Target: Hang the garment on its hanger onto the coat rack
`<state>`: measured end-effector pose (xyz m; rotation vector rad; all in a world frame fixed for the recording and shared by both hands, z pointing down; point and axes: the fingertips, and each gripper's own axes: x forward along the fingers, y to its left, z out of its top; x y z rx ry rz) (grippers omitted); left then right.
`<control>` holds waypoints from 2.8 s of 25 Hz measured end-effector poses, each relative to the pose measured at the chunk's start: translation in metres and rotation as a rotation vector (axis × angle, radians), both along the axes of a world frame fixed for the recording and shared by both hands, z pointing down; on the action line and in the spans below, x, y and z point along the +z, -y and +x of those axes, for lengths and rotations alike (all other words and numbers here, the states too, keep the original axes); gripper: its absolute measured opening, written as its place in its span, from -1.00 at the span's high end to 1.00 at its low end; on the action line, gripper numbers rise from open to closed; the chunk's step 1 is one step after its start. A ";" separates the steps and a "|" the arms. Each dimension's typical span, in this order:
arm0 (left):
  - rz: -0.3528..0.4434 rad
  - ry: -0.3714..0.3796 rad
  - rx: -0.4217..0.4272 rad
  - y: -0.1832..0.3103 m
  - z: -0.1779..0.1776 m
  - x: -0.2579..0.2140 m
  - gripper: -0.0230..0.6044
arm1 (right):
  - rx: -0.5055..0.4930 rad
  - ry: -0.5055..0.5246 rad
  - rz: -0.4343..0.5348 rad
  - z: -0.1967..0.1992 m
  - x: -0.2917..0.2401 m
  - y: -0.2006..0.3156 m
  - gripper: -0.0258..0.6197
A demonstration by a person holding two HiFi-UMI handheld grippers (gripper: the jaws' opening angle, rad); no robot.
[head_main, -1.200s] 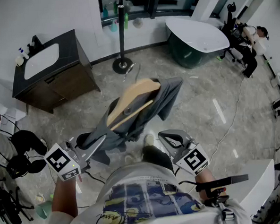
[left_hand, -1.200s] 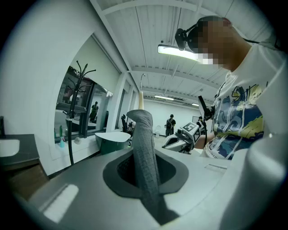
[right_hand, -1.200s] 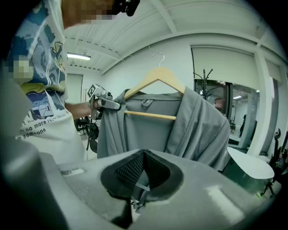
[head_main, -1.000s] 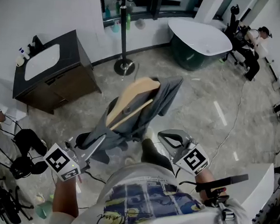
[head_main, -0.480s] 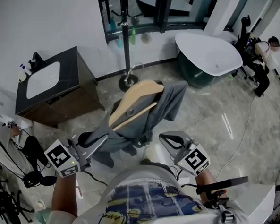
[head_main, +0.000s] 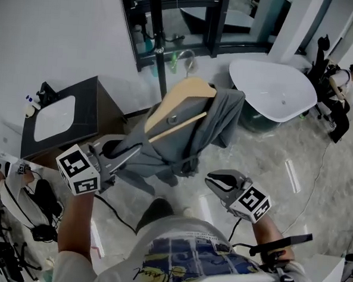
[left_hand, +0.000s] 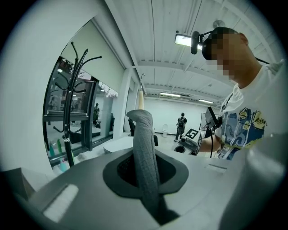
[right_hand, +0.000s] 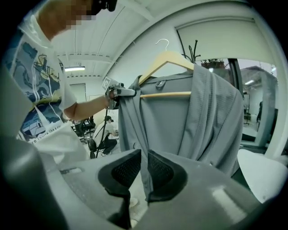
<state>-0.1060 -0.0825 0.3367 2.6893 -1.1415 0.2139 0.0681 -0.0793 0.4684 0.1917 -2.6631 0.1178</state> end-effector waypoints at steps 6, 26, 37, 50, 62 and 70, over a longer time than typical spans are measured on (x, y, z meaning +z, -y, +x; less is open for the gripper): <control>0.008 0.000 0.034 0.101 -0.055 -0.017 0.84 | 0.059 0.021 -0.004 -0.038 0.000 0.059 0.77; -0.046 -0.034 0.036 0.355 -0.167 -0.025 0.84 | 0.344 0.011 -0.001 -0.089 0.002 0.175 0.77; -0.069 -0.053 0.029 0.412 -0.192 -0.001 0.84 | 0.400 -0.018 -0.013 -0.098 -0.002 0.197 0.77; -0.063 -0.033 -0.040 0.415 -0.219 0.030 0.84 | 0.393 -0.030 -0.040 -0.109 0.007 0.197 0.77; -0.002 0.044 -0.143 0.422 -0.232 0.033 0.72 | 0.381 -0.042 -0.057 -0.092 0.007 0.182 0.77; 0.035 0.141 -0.332 0.412 -0.251 0.027 0.30 | 0.376 -0.042 -0.052 -0.068 0.009 0.166 0.77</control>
